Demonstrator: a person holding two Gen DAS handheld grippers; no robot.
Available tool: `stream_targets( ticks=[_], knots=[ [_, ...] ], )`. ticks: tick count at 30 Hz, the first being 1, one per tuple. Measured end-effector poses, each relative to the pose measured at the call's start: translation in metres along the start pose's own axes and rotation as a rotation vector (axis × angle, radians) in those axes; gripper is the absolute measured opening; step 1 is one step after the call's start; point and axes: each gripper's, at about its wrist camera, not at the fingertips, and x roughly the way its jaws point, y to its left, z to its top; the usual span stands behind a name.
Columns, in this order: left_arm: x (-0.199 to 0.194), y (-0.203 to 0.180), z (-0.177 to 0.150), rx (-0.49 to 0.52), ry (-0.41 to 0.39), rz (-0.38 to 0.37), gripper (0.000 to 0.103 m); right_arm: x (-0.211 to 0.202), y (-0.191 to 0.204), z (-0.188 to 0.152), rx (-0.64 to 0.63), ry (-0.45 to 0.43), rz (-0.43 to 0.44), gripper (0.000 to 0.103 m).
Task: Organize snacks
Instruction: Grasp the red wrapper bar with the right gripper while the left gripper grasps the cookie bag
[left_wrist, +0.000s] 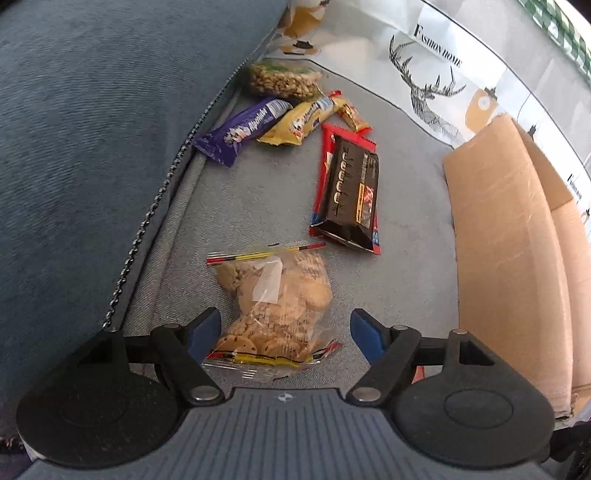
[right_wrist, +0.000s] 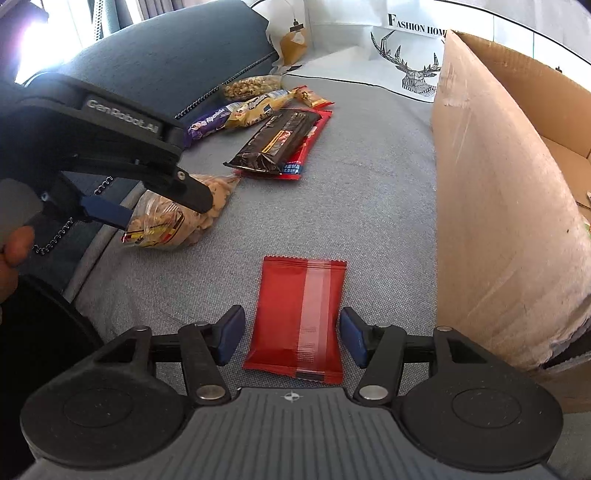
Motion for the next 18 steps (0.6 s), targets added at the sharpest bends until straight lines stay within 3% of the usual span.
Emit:
stream_targets(
  ticks=[3, 11, 18],
  knots=[
    [0.0052, -0.002, 0.0016, 0.004, 0.024, 0.007, 0.081, 0.0, 0.0001, 0.0002, -0.006, -0.001, 0.0, 0.059],
    [0.0112, -0.0061, 0.0026, 0.025, 0.047, 0.033, 0.077, -0.002, 0.0007, 0.0, -0.026, -0.009, -0.014, 0.045],
    [0.0094, -0.009, 0.0016, 0.045, 0.035, 0.021, 0.066, -0.0052, 0.0025, -0.0024, -0.035, -0.021, -0.009, 0.044]
  ],
)
